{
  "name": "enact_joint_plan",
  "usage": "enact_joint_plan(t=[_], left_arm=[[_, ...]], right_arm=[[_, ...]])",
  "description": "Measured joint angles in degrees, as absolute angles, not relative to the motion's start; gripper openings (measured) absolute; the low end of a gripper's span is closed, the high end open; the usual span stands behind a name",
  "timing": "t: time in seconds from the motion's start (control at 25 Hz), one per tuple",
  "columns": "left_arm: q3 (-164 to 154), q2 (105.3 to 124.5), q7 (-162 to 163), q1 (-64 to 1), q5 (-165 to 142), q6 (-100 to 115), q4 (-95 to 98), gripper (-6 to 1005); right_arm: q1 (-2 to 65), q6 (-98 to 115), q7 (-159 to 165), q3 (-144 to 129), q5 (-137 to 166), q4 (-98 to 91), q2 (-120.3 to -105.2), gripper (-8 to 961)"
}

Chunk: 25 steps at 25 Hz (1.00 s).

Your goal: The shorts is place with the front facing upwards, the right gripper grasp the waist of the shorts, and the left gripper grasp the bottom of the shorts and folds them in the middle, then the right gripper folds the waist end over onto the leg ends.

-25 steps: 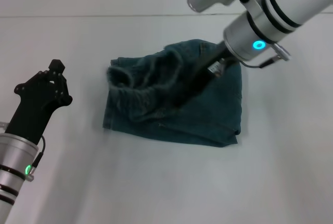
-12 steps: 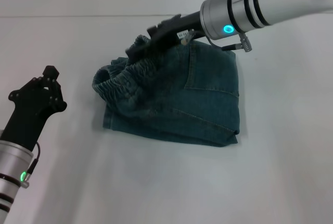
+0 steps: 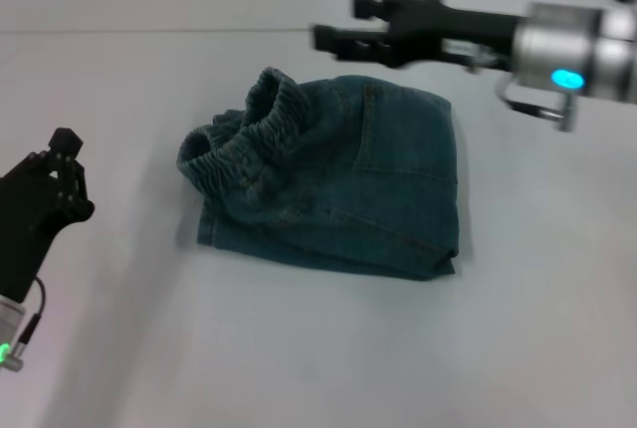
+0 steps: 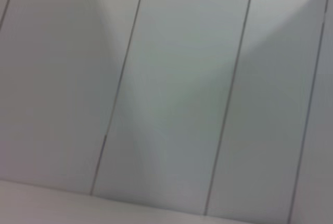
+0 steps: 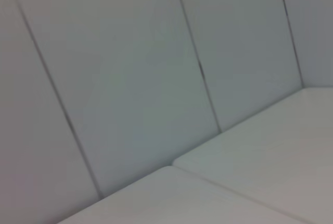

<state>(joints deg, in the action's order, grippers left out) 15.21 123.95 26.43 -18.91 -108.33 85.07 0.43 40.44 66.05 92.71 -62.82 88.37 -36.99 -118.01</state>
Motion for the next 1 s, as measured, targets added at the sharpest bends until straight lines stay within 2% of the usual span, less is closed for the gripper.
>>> enact_joint_plan(t=[0.28, 0.32, 0.4, 0.52, 0.84, 1.0], left_arm=[[4.22, 123.78, 48.09, -18.26, -110.34, 91.26, 14.55, 116], [1.47, 123.76, 50.26, -18.19, -110.81, 92.76, 16.96, 119], [-3.93, 123.76, 52.83, -17.95, -112.00, 95.59, 21.61, 211], [-10.53, 123.75, 55.59, -17.83, -114.67, 98.88, 27.25, 349], [-18.71, 123.75, 63.31, -20.19, -120.08, 101.83, 33.17, 524], [-18.79, 123.75, 63.35, -20.41, -120.10, 101.70, 33.13, 627]], right_arm=[[29.17, 83.59, 90.00, -60.63, 91.40, -39.81, -111.96, 945], [27.73, 85.42, 88.84, -60.08, 92.04, -39.58, -111.39, 945], [24.97, 88.60, 86.39, -58.40, 93.44, -39.51, -110.83, 945], [22.09, 92.14, 83.80, -55.96, 95.75, -39.48, -110.98, 945], [20.67, 92.00, 80.63, -54.09, 100.83, -36.23, -114.62, 945], [21.22, 91.13, 78.81, -53.35, 101.08, -34.79, -115.49, 944]])
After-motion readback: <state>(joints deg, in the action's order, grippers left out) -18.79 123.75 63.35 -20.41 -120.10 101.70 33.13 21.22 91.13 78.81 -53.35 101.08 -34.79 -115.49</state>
